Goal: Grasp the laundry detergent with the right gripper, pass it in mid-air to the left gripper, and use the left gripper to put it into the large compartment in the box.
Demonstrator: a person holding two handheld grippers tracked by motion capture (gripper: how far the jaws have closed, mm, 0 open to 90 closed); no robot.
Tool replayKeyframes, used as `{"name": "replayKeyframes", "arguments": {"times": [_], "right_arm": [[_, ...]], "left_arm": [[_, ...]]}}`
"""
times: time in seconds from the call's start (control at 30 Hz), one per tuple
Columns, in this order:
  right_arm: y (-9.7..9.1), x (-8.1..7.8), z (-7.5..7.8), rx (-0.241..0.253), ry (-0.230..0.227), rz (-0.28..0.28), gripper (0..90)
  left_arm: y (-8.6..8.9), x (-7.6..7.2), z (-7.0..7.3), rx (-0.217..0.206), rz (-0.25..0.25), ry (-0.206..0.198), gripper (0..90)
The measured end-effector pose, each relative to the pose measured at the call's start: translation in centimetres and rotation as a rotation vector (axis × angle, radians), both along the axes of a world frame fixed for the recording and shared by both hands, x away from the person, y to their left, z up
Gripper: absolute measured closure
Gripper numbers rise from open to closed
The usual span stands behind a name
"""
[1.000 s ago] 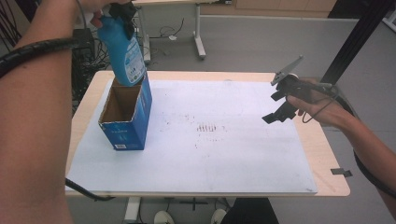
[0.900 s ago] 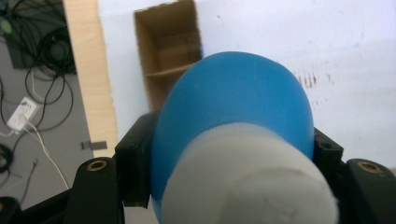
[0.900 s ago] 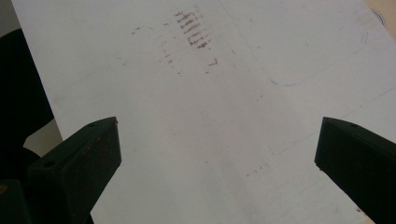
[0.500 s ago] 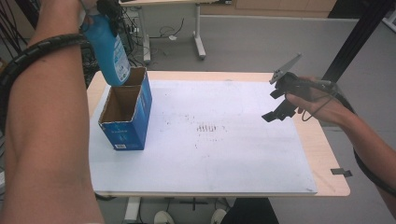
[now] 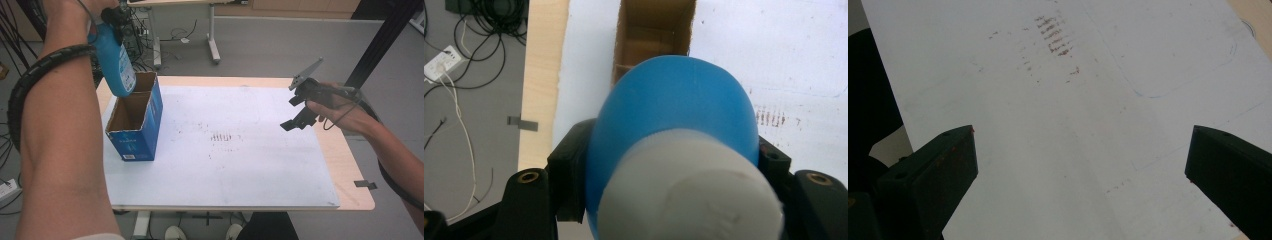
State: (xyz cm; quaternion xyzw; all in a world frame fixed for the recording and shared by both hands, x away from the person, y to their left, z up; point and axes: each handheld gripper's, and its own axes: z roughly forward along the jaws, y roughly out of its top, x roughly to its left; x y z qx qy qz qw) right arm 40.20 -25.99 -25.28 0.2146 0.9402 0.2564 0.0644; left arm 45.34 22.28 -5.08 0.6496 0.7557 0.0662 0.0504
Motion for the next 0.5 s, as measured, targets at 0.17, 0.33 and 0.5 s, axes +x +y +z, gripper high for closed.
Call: {"name": "replayKeyframes", "arguments": {"times": [0.17,0.33,0.5], "right_arm": [[0.0,0.0,-0.1,0.008,-0.004,0.003,0.3],[0.2,0.0,-0.3,0.008,0.002,0.009,0.3],[0.4,0.1,-0.3,0.006,-0.001,0.013,0.3]], "left_arm": [[0.3,0.0,-0.5,-0.013,0.019,-0.003,35.6],[0.5,0.1,-1.4,-0.003,0.026,0.003,35.6],[0.8,0.2,-2.3,-0.009,0.034,0.007,35.7]]}}
